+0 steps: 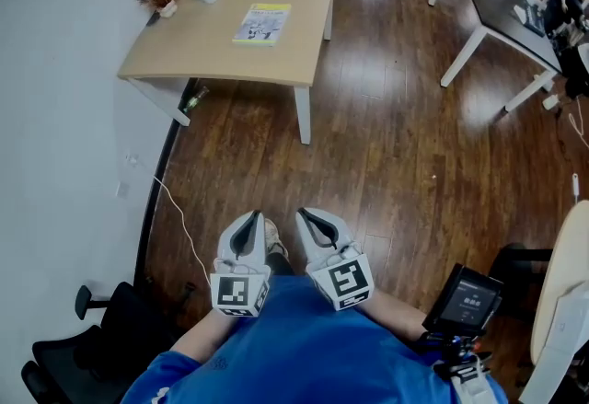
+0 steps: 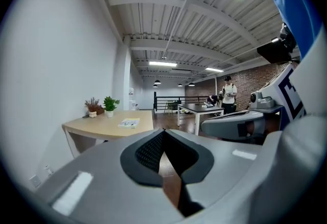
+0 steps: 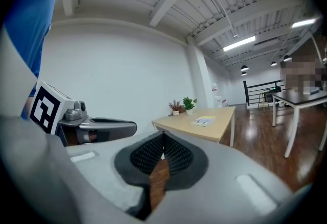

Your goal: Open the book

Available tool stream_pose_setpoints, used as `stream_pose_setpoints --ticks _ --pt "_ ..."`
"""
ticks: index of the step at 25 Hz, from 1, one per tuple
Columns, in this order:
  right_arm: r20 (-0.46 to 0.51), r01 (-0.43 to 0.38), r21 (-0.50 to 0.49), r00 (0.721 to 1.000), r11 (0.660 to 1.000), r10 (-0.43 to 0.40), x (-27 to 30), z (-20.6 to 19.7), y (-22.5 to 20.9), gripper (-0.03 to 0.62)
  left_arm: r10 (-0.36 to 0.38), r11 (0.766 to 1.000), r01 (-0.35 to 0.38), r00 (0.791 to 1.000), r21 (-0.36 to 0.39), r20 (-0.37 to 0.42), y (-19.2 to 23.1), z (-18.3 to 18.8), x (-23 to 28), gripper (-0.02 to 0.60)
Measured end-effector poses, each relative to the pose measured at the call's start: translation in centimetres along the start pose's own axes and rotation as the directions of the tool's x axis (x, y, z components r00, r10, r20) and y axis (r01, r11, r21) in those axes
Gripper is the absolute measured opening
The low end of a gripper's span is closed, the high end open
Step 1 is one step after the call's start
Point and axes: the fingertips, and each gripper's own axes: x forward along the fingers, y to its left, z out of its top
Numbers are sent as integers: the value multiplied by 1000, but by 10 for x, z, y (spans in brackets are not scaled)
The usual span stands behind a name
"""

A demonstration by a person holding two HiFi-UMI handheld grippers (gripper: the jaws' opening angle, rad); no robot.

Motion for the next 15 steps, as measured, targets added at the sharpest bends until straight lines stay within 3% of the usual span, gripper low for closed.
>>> stream_pose_setpoints --ticks 6,15 --pt "-1 25 -13 1000 1000 -25 19 6 -15 3 -33 999 33 999 9 28 9 7 22 6" --pt "-50 86 -50 995 995 -89 130 29 -50 3 -96 995 94 994 24 50 94 22 109 6"
